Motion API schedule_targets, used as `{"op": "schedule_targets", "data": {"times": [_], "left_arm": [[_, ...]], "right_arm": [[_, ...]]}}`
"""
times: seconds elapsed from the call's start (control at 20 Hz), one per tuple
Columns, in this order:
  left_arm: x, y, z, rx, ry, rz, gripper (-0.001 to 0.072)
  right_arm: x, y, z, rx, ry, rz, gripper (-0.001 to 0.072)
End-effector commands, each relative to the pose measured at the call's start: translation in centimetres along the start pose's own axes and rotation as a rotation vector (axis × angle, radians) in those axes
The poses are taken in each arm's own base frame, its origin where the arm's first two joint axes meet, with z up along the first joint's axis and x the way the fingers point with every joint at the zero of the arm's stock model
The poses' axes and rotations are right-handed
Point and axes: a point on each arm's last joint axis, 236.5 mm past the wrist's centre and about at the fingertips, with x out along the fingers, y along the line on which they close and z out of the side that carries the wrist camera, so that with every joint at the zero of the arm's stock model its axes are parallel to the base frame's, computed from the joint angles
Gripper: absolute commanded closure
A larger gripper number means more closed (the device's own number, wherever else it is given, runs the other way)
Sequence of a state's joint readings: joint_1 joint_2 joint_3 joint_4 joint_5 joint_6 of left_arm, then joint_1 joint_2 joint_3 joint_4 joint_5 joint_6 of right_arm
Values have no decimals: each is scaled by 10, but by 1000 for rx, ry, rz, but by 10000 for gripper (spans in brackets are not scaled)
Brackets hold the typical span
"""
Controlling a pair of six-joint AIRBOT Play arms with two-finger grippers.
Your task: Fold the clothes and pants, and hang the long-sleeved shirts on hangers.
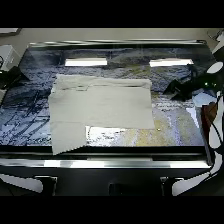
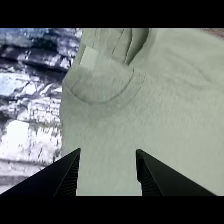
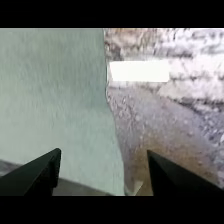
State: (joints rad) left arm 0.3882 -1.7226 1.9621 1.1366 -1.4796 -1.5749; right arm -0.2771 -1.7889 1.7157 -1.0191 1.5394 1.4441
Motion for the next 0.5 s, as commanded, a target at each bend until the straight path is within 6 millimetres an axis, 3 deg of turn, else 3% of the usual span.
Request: {"op": "schedule_targets", "data": {"times": [0.0, 0.2, 0.45], "left_arm": [[-25, 3, -26, -40, 58, 28, 315], [-28, -6, -29, -26, 61, 24, 315], [-27, -8, -30, -26, 62, 22, 315]], "right_arm": [[32, -5, -70, 46, 202, 119, 117], [64, -17, -114, 88, 267, 137, 117], [81, -25, -138, 105, 283, 140, 119]]}}
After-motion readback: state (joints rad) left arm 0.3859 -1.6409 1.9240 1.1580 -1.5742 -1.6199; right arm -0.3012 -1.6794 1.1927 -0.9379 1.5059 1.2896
